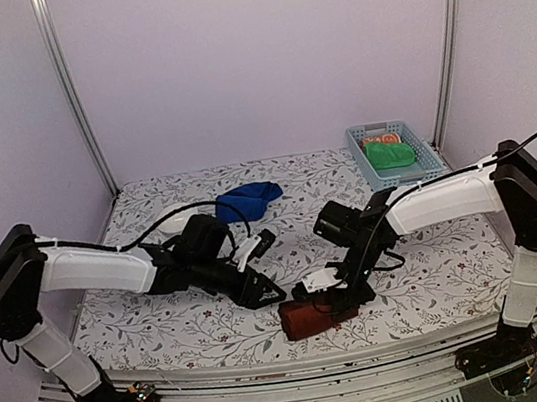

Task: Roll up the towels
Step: Roll the towel at the center of the board.

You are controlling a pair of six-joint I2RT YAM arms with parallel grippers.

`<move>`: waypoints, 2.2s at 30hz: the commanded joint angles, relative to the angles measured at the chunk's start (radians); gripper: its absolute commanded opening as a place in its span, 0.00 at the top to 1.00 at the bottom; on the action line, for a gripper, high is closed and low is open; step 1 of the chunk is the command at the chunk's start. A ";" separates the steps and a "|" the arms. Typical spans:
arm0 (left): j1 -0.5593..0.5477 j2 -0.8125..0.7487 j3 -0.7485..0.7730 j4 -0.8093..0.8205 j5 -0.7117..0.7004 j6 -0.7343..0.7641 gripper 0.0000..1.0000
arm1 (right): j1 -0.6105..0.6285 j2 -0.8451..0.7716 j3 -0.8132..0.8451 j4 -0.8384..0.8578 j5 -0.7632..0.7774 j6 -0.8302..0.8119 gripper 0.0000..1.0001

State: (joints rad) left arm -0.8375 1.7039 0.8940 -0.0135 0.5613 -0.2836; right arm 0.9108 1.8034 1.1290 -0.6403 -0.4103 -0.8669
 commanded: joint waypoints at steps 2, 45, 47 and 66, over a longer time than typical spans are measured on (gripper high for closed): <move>-0.185 -0.209 -0.179 0.109 -0.497 0.143 0.45 | -0.039 0.204 0.226 -0.387 -0.212 0.064 0.89; -0.322 0.328 0.284 -0.290 -0.494 0.403 0.87 | -0.466 -0.046 0.266 -0.429 -0.384 -0.026 0.40; -0.297 0.345 0.333 -0.342 -0.434 0.378 0.88 | -0.460 -0.169 0.163 -0.293 -0.323 0.026 0.41; -0.113 0.442 0.521 -0.451 -0.093 0.211 1.00 | -0.072 -0.431 -0.281 0.272 0.313 0.013 0.44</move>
State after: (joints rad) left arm -0.9653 2.0930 1.4170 -0.3622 0.4126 -0.0395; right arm 0.7650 1.3190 0.8410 -0.5274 -0.2970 -0.8536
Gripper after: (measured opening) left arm 0.224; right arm 0.557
